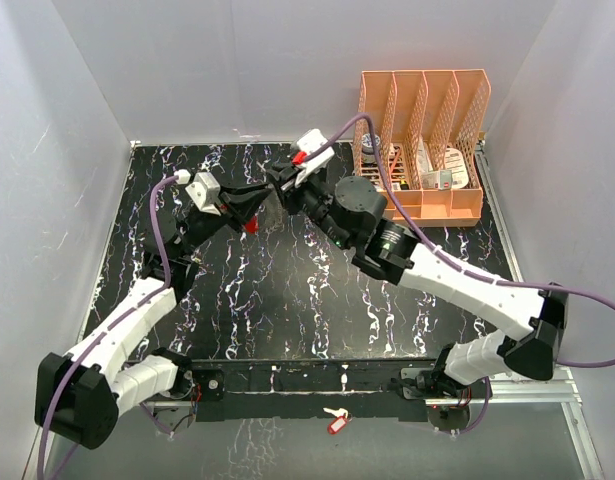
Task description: Remove the keys from the keyring
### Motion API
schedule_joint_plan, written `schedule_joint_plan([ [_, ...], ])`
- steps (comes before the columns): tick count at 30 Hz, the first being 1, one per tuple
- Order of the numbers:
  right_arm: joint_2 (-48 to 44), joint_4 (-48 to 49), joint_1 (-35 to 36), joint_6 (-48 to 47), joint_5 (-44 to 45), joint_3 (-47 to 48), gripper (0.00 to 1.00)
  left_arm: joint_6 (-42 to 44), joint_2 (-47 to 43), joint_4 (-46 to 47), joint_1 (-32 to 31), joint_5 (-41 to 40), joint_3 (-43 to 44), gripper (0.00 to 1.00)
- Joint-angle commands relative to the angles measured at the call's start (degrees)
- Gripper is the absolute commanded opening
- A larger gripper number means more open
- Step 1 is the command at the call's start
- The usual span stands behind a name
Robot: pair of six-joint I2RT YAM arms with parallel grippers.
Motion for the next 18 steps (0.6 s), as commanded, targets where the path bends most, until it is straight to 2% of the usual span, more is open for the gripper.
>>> schedule_joint_plan([
  [1,-5.42,1.68,0.35,-2.78,4.12,0.53,0.23,10.77,-4.25,-15.72,0.03,8.87,4.85,0.14],
  [7,-10.29,1.38,0.34,-1.88,5.76,-3.06,0.27,8.31,-5.72,-12.21,0.07,8.93,3.87,0.11],
  [10,-11.54,1.75,0.32,-1.67,7.68,-4.69,0.17,6.42,-5.13,-10.43,0.07,9.07,4.01,0.10],
  [14,-10.40,-0.32,0.32,-1.32,11.42,-5.11,0.17,8.41,-1.51,-20.09,0.03,8.64,6.58,0.13],
  [16,-9.32,-2.17,0.29,-0.81,12.31,-4.99,0.21,8.71,0.51,-25.38,0.00,5.55,6.71,0.22],
  [18,-8.19,-4.46,0.33,0.30,13.65,-4.07,0.23,7.33,1.70,-26.95,-0.12,1.69,4.56,0.50],
])
